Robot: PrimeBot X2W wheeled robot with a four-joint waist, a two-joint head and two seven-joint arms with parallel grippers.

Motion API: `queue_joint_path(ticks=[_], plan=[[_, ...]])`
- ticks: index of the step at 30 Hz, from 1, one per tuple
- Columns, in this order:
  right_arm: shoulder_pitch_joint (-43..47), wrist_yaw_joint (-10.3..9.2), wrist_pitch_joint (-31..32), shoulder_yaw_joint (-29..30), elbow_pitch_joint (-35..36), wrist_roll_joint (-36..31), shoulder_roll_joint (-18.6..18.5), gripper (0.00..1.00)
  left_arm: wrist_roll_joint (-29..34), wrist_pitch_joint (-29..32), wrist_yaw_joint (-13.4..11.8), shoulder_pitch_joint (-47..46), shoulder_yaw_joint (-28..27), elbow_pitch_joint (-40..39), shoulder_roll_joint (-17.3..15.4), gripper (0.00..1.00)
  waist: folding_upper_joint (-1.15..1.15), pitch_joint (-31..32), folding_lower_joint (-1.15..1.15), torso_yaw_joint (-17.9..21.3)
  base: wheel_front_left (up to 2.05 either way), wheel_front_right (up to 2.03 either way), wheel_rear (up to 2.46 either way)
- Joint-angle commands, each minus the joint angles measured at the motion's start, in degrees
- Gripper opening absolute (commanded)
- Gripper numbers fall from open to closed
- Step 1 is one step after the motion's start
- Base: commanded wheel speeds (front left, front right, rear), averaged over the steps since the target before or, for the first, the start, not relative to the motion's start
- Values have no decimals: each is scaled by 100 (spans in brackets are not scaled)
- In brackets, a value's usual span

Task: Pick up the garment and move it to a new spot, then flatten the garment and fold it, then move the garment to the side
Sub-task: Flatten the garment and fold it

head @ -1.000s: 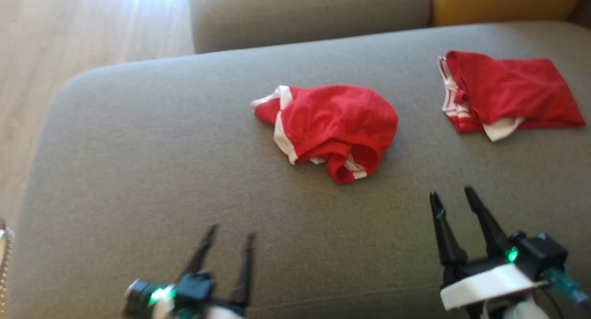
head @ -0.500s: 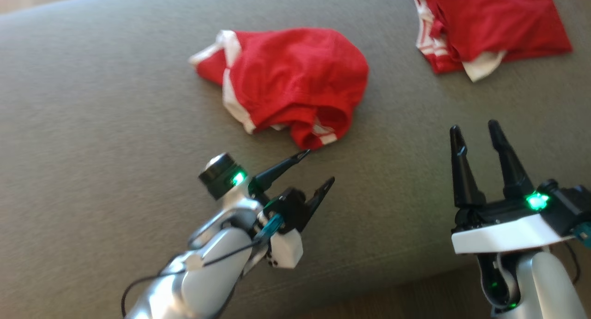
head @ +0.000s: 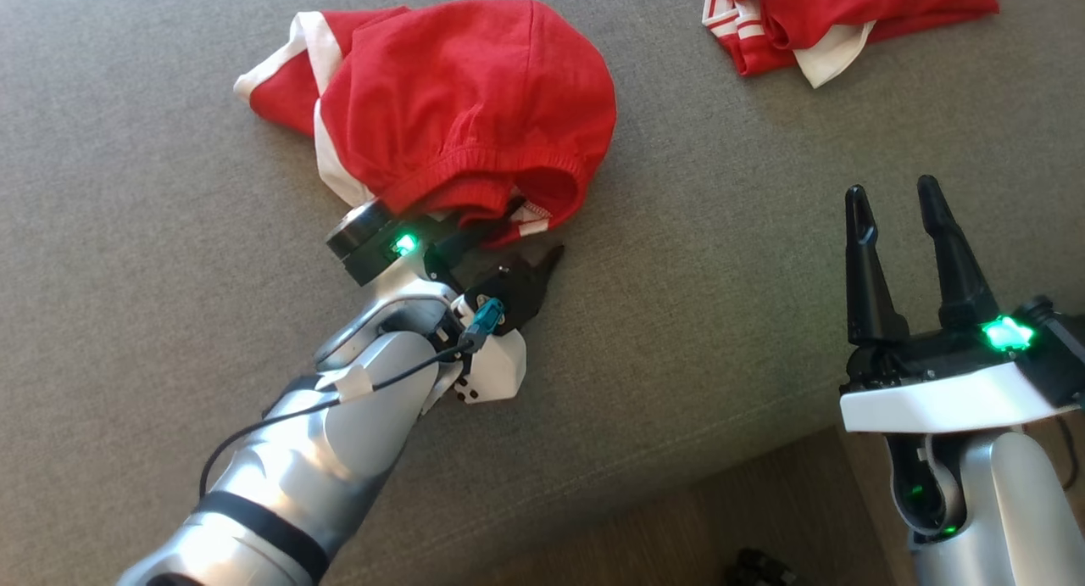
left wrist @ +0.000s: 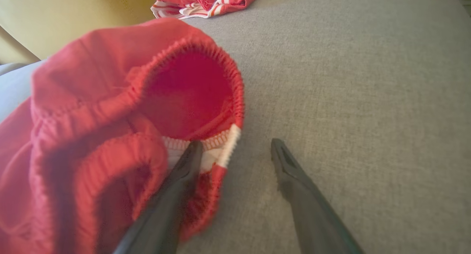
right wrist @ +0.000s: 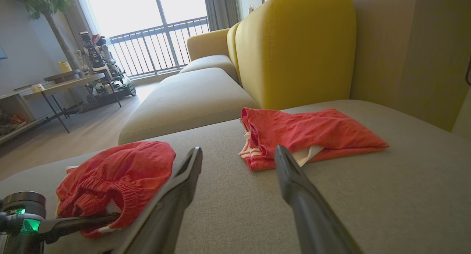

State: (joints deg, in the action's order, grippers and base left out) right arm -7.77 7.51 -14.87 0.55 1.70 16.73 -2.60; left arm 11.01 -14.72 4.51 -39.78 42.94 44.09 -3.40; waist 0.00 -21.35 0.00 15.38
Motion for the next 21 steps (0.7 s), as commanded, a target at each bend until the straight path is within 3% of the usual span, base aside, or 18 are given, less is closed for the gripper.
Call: queue_joint_path(ticks=[1, 2, 10, 16, 21], plan=[[-95, -2, -13, -86, 215, 39, -28, 100, -1, -25, -31, -215, -161, -79, -61, 27, 0, -13, 0, 2, 0, 0, 0], [-92, -2, -13, -79, 213, 34, -28, 100, -20, -25, -21, -242, -149, -37, -63, 0, 0, -11, 0, -3, 0, 0, 0], [-80, -2, -13, -95, 190, -23, -28, 100, -548, -27, 159, -224, -153, -241, -32, 0, 0, 206, 0, -34, 0, 0, 0], [-34, -2, -13, -185, 138, 115, -28, 100, -2422, 303, 293, -603, -207, -1145, 9, 0, 0, 489, 0, 15, 0, 0, 0], [-10, -2, -13, -306, 94, 253, -28, 100, -4042, 1108, 296, -1606, -446, -2248, -585, 0, 0, 663, 0, 152, 0, 0, 0]])
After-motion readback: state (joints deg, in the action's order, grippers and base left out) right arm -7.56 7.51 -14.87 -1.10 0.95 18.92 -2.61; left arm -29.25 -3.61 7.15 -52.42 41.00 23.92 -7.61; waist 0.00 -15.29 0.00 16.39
